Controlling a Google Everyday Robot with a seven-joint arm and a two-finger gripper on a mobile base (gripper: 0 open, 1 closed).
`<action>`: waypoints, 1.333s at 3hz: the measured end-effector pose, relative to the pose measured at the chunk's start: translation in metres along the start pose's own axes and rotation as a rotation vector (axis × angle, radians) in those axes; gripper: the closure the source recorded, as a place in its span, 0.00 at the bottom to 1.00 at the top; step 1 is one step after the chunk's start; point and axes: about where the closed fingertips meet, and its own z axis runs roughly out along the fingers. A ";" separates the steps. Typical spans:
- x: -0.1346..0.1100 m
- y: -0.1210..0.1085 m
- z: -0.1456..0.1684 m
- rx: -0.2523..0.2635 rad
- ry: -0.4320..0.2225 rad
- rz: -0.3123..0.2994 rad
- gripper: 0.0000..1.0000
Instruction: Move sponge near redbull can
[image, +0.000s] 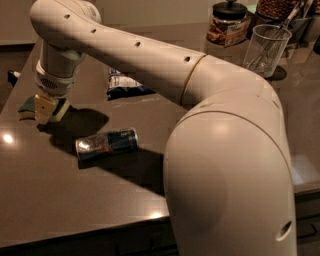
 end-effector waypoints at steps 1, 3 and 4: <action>0.007 0.006 -0.013 0.005 -0.003 -0.001 0.72; 0.030 0.016 -0.053 0.001 -0.008 -0.013 1.00; 0.043 0.013 -0.072 -0.015 0.003 -0.024 1.00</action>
Offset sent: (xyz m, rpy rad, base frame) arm -0.0262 -0.0458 0.0333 0.0222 -0.0213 -0.0113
